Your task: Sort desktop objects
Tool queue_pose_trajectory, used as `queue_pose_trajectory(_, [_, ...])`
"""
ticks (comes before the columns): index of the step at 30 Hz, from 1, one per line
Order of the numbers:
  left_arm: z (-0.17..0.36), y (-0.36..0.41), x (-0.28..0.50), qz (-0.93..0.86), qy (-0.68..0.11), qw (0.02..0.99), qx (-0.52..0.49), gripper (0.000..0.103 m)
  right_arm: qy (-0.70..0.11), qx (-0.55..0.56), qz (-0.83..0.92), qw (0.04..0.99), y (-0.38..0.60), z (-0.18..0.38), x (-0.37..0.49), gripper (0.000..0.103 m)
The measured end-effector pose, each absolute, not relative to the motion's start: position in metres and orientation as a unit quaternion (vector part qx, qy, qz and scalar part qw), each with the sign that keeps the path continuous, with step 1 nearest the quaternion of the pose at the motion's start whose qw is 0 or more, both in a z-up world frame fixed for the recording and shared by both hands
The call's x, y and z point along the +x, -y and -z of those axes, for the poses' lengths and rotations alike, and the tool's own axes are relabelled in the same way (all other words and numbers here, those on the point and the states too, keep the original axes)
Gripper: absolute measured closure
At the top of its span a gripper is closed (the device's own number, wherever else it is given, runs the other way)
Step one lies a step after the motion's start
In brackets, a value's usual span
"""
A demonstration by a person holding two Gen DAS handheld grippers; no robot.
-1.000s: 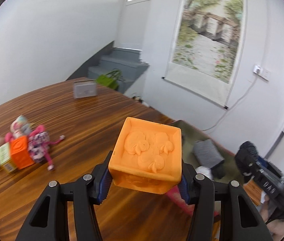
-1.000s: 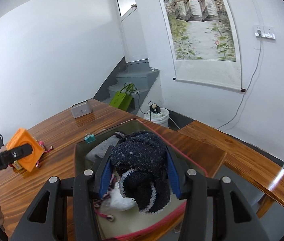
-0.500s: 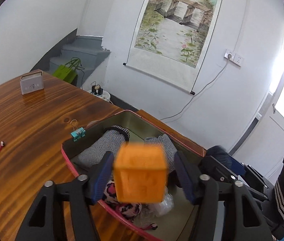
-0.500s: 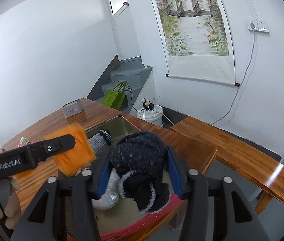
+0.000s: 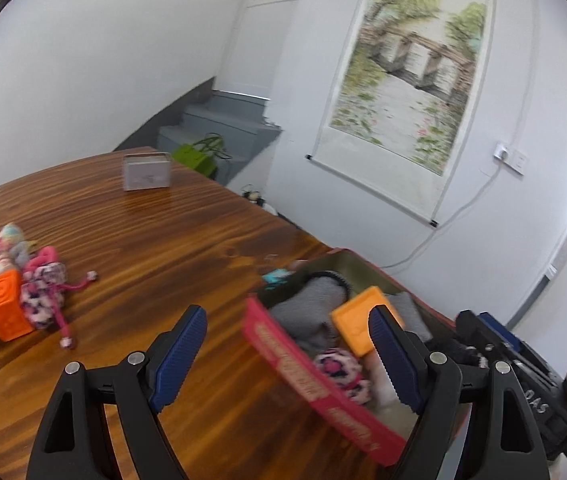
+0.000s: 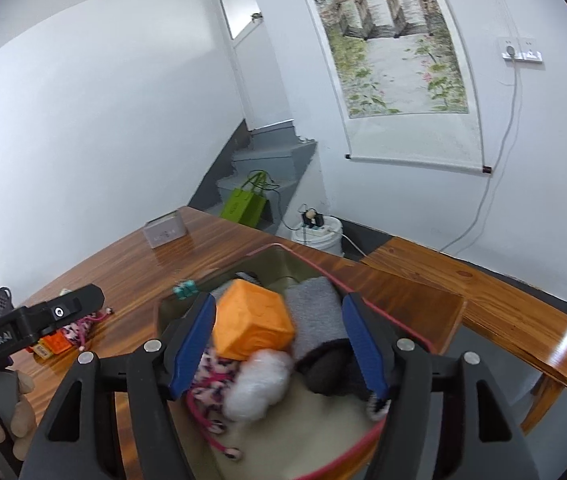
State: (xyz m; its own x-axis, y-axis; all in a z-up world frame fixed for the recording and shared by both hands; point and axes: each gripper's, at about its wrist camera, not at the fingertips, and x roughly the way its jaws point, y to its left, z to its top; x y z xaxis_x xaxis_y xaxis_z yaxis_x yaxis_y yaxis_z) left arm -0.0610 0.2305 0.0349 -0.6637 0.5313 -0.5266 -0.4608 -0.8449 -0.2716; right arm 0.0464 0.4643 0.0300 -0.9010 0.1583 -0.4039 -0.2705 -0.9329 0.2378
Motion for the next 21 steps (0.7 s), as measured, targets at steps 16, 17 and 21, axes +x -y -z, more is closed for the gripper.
queue_pose_trajectory(16, [-0.003, -0.030, -0.066, -0.933, 0.149, 0.065, -0.320, 0.018, -0.089, -0.222, -0.970, -0.052, -0.319, -0.036, -0.007, 0.028])
queue_pose_trajectory(17, [-0.001, -0.024, -0.066, -0.933, 0.149, 0.059, -0.321, 0.018, -0.085, -0.225, -0.969, -0.060, -0.309, -0.036, -0.010, 0.028])
queue_pose_trajectory(21, [0.006, -0.001, -0.063, -0.934, 0.152, 0.034, -0.323, 0.018, -0.072, -0.242, -0.964, -0.088, -0.276, -0.030, -0.022, 0.027])
